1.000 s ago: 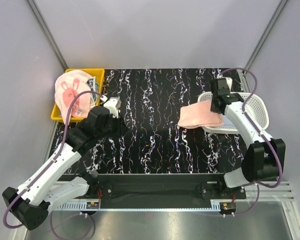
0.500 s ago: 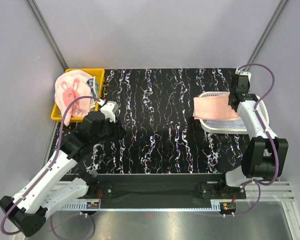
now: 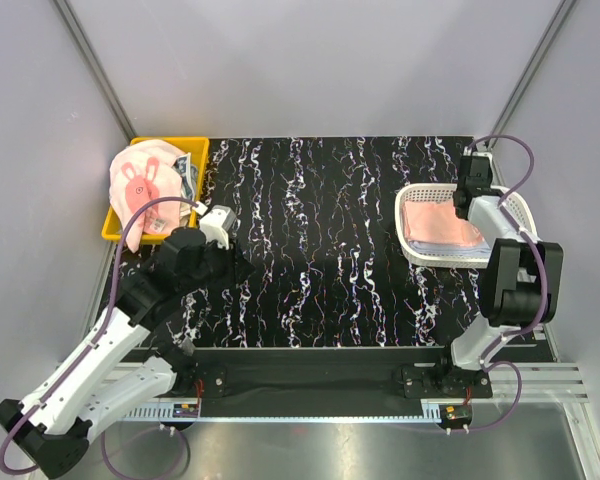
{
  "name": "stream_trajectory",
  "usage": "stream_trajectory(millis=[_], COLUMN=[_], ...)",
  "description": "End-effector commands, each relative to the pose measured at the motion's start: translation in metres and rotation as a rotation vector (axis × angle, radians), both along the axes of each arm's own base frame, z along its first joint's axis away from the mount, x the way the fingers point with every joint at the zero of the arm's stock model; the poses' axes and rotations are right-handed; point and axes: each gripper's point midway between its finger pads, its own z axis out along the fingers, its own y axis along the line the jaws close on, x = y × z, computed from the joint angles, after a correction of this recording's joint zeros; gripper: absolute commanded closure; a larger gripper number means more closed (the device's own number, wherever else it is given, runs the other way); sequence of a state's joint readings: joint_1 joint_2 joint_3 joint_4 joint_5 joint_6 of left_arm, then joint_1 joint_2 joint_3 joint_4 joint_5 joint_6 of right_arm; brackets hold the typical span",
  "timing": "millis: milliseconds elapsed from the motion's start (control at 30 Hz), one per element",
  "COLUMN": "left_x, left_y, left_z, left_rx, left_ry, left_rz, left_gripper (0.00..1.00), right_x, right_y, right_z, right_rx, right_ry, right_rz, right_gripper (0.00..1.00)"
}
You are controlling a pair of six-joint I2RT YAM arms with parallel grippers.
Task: Fold and stack the towels
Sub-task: Neatly place the folded towel into the bin
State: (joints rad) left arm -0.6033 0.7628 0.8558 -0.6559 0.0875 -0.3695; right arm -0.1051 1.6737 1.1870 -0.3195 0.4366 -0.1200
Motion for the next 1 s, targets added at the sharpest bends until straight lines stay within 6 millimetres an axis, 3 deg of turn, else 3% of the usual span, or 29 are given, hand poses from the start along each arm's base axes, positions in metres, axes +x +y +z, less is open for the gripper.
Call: stream_trajectory(millis=[0, 200, 233, 300, 333, 400, 433, 533, 633, 733, 867, 967], left_x=[0.001, 0.001, 0.001, 0.002, 0.002, 0.003, 0.004, 0.007, 0.011, 0.016, 0.031, 0.049], left_y=[-0.006, -0.007, -0.007, -0.007, -0.007, -0.006, -0.006, -0.004, 0.0, 0.004, 0.02, 0.028], left_z=[0.009, 0.007, 0.007, 0.005, 0.004, 0.001, 0.001, 0.0, 0.001, 0.003, 0.006, 0.016], left_rx=[-0.028, -0.022, -0.022, -0.016, -0.012, -0.001, 0.001, 0.012, 0.026, 0.039, 0.095, 0.118], left_ry=[-0.046, -0.036, -0.036, -0.029, -0.025, -0.014, -0.015, -0.017, -0.028, -0.043, -0.051, -0.05], left_rz=[-0.028, -0.031, -0.031, -0.03, -0.027, -0.022, -0.021, -0.002, 0.026, 0.054, 0.164, 0.267], left_gripper=[0.67, 0.65, 0.65, 0.64, 0.64, 0.64, 0.64, 0.64, 0.63, 0.62, 0.61, 0.6], right_x=[0.011, 0.01, 0.01, 0.008, 0.005, 0.0, -0.004, -0.015, -0.016, -0.015, -0.014, -0.015], right_y=[-0.015, -0.026, -0.026, -0.026, -0.03, -0.032, -0.032, -0.034, -0.026, 0.0, 0.051, 0.118], right_z=[0.006, 0.007, 0.005, 0.005, 0.008, 0.01, 0.013, 0.028, 0.06, 0.082, 0.093, 0.099], right_rx=[-0.055, -0.06, -0.057, -0.047, -0.061, -0.061, -0.061, -0.054, 0.015, 0.168, 0.371, 0.42], right_ry=[-0.029, -0.019, -0.014, -0.015, -0.016, -0.013, -0.006, -0.016, -0.108, -0.193, -0.289, -0.321], right_rz=[-0.044, -0.085, -0.09, -0.11, -0.135, -0.171, -0.18, -0.246, -0.279, -0.231, -0.151, -0.026], right_gripper=[1.0, 1.0, 0.96, 0.8, 0.62, 0.35, 0.13, 0.0, 0.0, 0.0, 0.0, 0.0])
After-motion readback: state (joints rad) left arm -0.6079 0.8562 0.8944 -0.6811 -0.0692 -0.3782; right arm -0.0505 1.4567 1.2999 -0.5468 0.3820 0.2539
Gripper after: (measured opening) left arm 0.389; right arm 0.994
